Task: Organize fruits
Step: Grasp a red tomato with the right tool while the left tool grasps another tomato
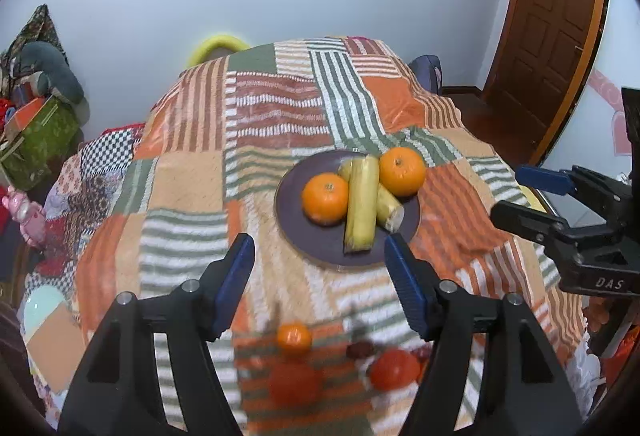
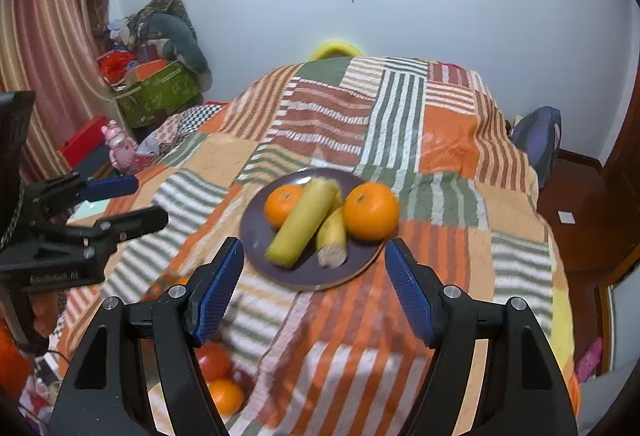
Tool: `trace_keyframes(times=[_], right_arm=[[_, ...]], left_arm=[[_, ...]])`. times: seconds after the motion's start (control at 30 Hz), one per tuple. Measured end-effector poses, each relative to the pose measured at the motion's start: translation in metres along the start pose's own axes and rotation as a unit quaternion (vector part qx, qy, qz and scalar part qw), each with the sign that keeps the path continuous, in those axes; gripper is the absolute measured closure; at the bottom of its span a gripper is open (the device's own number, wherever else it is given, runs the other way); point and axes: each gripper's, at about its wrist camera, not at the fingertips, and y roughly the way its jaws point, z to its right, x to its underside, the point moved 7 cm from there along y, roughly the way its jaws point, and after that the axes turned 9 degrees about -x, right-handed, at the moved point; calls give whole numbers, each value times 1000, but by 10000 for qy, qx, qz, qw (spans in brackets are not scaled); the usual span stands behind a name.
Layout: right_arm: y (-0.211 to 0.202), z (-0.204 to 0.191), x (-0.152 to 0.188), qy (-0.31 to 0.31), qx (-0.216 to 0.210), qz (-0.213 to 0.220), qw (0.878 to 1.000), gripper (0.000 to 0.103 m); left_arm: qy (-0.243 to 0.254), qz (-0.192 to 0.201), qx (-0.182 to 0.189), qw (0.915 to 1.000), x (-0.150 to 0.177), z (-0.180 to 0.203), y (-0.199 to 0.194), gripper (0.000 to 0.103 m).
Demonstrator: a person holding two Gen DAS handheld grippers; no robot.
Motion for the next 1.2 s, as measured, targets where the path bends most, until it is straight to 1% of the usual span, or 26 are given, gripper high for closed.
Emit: trace_keyframes(times=[0.2, 0.33, 0.47, 0.63, 0.77, 0.83, 1.0, 1.1, 1.2], right_arm=[[-4, -20, 33, -4, 18, -150, 9999, 33], [1, -33, 55, -25, 6, -322, 9995, 33], [13, -45, 71, -9, -111, -524, 9986, 33], [39, -60, 88, 79, -329, -875, 9956, 33], [56, -75, 102, -88, -371, -1118, 9930, 33], [63, -78, 104, -198, -307, -1180, 9923, 33], [81, -81, 108, -334, -322, -1428, 9887, 33], [92, -83, 116, -433, -311, -1659, 9847, 39], [95, -83, 117, -621, -173, -1723, 9829, 45]], left_arm=[[-11, -235, -50, 9997, 39, -15, -11, 36], [-28, -426, -40, 9991, 67, -23, -9, 36], [-106, -686, 6, 9976, 93, -31, 0, 36], [-220, -987, 121, 9948, 120, -36, 14, 36], [-247, -1122, 209, 9932, 132, -35, 23, 36], [-269, -1131, 232, 9929, 136, -36, 25, 36], [-228, -1174, 272, 9925, 141, -35, 30, 36], [-174, -1198, 303, 9922, 143, -33, 33, 36], [-94, -1178, 319, 9925, 144, -31, 36, 36]])
